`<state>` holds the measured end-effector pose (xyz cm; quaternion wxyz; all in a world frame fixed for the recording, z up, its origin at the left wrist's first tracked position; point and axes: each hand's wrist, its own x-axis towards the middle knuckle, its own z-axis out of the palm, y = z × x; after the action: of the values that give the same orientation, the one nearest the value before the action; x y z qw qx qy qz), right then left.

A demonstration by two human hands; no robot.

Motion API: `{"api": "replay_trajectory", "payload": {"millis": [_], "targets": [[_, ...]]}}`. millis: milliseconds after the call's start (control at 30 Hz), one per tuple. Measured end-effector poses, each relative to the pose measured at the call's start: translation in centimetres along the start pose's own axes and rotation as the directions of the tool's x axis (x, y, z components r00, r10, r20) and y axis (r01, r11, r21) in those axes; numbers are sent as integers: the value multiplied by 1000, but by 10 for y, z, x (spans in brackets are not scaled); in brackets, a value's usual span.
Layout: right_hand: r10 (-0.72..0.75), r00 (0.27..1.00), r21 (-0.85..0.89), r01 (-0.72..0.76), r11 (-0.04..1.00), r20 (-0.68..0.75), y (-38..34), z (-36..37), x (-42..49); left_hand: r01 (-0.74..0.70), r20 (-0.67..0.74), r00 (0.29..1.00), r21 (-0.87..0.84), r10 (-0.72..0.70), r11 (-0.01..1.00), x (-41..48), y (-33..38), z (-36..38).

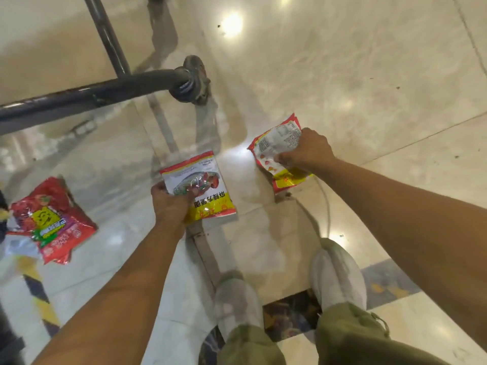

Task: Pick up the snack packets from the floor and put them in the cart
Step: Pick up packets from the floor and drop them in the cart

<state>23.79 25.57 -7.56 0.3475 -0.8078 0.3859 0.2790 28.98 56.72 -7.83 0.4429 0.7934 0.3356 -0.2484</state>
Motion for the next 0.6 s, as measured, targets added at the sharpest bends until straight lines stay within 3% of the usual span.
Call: {"api": "replay_trajectory", "payload": {"millis": [100,300,433,600], "targets": [[8,997,228,-25,973,73,4,-2,-3,105,140,986,-97,-91,990,-3,7,-7],[-5,985,537,-91,838,174,4,-43,-62,59,344,939,-137,-8,989,-59,43,-48],[-19,981,627,-108,771,192,-5,-115,-138,56,417,909,-152,12,987,-120,86,-102],[-66,987,710,-56,702,144,-31,-254,-266,87,534,845,-154,9,984,-249,171,-177]]}}
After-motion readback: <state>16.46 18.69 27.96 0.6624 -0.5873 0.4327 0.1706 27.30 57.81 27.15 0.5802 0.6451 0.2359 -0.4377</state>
